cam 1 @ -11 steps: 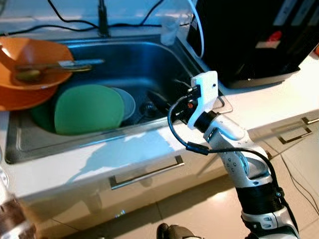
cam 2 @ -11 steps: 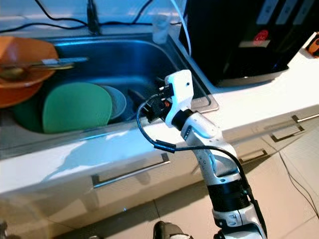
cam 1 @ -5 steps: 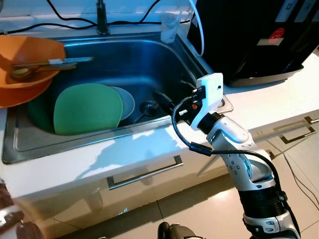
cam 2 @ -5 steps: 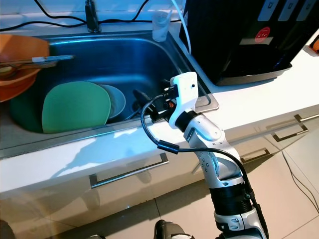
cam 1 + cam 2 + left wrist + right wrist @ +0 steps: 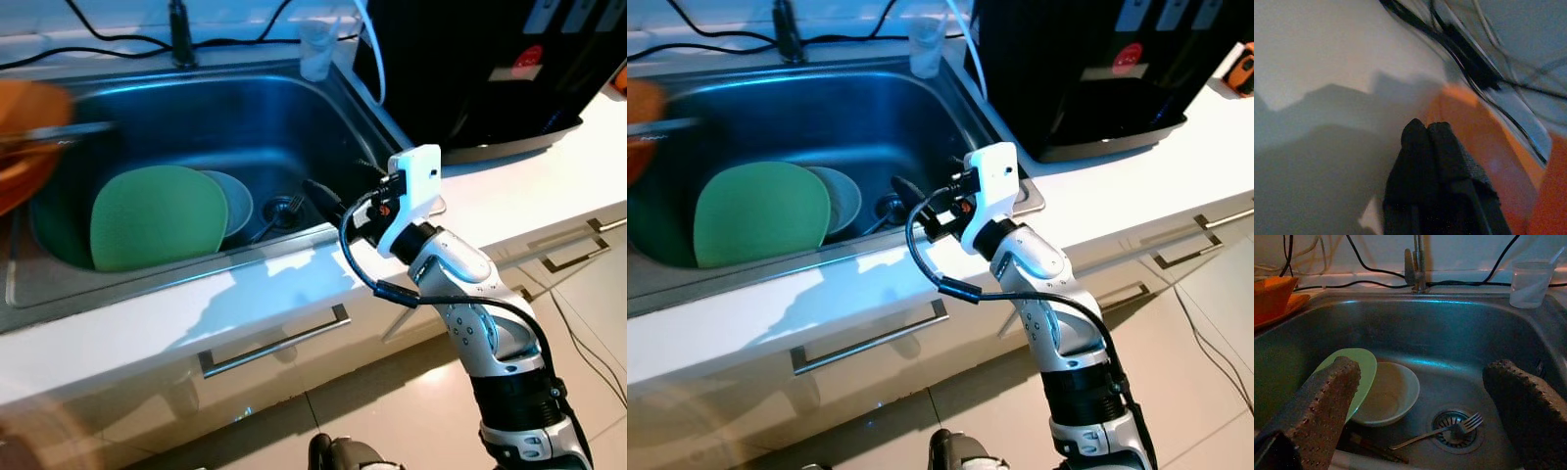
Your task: Kitchen organization
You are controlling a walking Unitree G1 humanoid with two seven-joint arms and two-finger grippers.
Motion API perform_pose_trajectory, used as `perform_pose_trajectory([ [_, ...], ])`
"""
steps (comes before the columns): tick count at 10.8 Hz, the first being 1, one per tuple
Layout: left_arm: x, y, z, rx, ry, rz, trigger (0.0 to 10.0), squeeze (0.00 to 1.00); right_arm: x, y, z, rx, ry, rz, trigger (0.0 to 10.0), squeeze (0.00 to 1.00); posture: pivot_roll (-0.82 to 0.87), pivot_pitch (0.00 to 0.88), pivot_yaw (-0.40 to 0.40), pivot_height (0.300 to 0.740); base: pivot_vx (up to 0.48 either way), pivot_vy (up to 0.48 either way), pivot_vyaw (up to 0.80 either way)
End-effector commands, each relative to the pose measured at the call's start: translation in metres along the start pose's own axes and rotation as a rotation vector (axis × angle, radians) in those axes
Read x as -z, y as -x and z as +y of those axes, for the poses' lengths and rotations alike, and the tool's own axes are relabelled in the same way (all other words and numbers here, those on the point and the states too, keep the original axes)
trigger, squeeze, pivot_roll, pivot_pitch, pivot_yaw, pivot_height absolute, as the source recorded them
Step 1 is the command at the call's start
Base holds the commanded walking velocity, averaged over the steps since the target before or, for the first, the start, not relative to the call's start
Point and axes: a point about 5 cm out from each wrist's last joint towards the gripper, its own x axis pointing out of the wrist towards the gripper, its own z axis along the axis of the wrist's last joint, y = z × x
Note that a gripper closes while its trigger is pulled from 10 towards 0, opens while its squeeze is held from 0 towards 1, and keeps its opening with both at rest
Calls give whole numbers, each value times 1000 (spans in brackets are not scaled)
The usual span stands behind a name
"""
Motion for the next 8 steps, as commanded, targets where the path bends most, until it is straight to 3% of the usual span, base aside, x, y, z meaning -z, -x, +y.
perform_pose_trajectory([
  [1,21,-1,50,-181,-34,95,10000,0,-3,5,-3,22,12,-6,10000,0,33,173,-149,740,0,0,0],
  [4,2,-5,64,-207,-69,43,10000,0,-2,3,-3,16,10,-2,10000,0,55,174,-158,740,0,0,0],
  [6,-25,-1,91,-264,-96,-19,10000,0,-1,-3,1,-10,4,-4,10000,0,77,171,-168,740,0,0,0],
  [8,-27,8,92,-257,-118,-23,10000,0,-1,-6,2,-25,2,-5,10000,0,86,170,-173,740,0,0,0],
])
